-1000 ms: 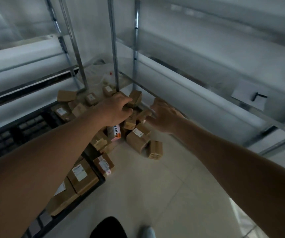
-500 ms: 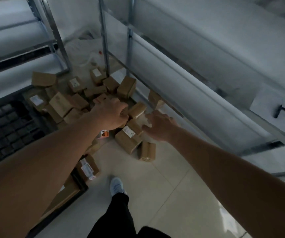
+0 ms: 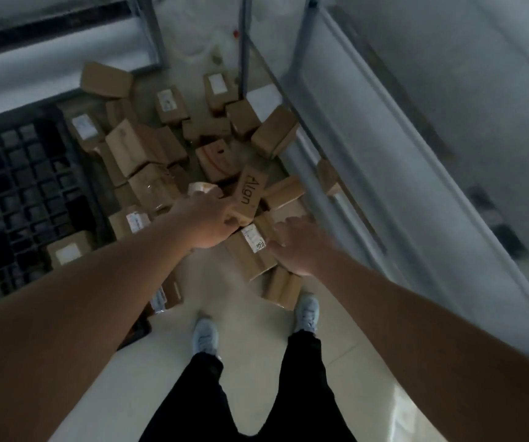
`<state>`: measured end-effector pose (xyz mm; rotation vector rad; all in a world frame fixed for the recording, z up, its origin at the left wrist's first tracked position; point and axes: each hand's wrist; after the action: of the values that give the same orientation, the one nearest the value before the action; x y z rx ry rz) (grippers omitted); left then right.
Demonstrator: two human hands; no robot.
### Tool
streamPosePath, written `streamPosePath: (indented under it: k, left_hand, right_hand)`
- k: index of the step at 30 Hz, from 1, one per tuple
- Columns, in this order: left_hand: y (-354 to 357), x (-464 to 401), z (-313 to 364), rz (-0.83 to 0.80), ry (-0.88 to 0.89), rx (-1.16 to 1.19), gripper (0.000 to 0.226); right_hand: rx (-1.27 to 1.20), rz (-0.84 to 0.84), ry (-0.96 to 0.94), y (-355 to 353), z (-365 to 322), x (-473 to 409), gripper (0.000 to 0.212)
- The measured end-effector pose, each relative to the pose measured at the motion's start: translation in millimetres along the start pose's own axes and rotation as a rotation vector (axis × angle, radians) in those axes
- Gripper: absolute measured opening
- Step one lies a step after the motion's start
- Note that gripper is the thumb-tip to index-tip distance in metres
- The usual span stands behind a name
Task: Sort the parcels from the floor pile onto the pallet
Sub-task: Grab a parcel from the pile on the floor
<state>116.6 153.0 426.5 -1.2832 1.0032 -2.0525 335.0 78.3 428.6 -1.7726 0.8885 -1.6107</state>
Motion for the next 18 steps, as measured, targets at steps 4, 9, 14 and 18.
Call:
streamPosePath:
  k: [4, 9, 14, 18]
  left_hand:
    - [66.3, -60.9, 7.7, -0.100, -0.095, -0.021, 0.056]
    - [163.4, -141.2, 16.8, -0.136, -0.259, 0.169, 0.056]
    - [267.5, -206.7, -8.6, -0.114, -0.411, 0.329, 0.064]
    - [351.7, -244.5, -32.9, -0.160, -0.493, 0.297, 0.068]
  right_hand:
    - [0.021, -0.088, -0.074, 41.9, 40.2, -86.0, 0.060]
    - [-0.088, -0.251, -0.142, 109.8, 87.4, -173.8, 0.061]
    - [-0.187, -0.312, -0.139, 177.6, 117.1, -257.5, 0.057]
    - [-0.163, -0.368, -0.175, 239.2, 127.4, -316.3, 0.050]
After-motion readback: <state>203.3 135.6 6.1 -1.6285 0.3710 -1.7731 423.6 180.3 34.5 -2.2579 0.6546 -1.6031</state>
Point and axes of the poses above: each hand's wrist, its own x-axis away from the middle knuckle, its own y-axis out of the palm, z = x × y, and after that the axes turned 4 degrees about x, right-handed
